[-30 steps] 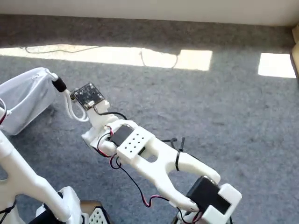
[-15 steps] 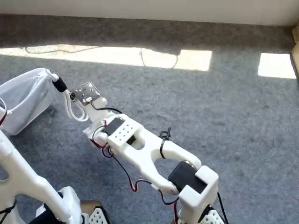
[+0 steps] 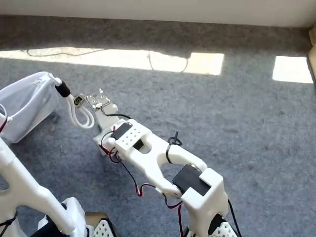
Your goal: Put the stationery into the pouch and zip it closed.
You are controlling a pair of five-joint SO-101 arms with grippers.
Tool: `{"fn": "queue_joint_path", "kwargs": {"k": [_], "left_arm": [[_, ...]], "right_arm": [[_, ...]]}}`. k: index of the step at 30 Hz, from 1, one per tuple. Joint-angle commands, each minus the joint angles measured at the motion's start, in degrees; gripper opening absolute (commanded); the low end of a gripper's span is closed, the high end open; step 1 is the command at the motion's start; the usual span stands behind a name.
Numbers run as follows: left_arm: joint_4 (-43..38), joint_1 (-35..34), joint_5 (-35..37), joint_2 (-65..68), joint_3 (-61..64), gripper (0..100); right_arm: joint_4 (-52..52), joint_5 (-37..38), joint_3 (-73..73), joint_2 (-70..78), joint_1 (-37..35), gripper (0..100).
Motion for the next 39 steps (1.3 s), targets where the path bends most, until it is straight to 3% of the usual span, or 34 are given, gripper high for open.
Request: {"fn": "queue_joint_path", "kwargs": {"k": [1, 8, 17, 20, 23, 29, 34, 39], "left_arm": [[-1.3, -0.1, 0.6, -2.5, -0.8, 1], [-1.3, -0.1, 0.6, -2.5, -0.8, 1], [-1.3, -0.1, 0.5, -2.5, -0.8, 1], [-1.3, -0.1, 0.5, -2.5, -0.8, 1], [-1.3, -0.1, 0.5, -2.5, -0.8, 1], [-1.3, -0.1, 0.5, -2.5, -0.8, 1], [-1.3, 0.0, 0.5, -2.5, -0.8, 1], [-1.3, 0.0, 0.6, -2.5, -0.8, 1]], "right_arm": [[0.3, 0.8, -2.6, -0.5, 1.5, 4.0], [3.5, 3.4, -3.6, -0.9, 5.8, 1.2], [26.9, 7.7, -16.9, -0.6, 11.5, 1.2], [30.7, 13.4, -18.9, -0.4, 12.0, 1.2], [31.1, 14.5, -18.9, -0.3, 12.0, 1.5], [31.7, 14.4, -18.9, -0.2, 11.6, 13.5], [31.6, 14.2, -18.9, -0.2, 8.9, 13.6], [31.2, 9.3, -19.2, -0.2, 7.7, 13.6]]}}
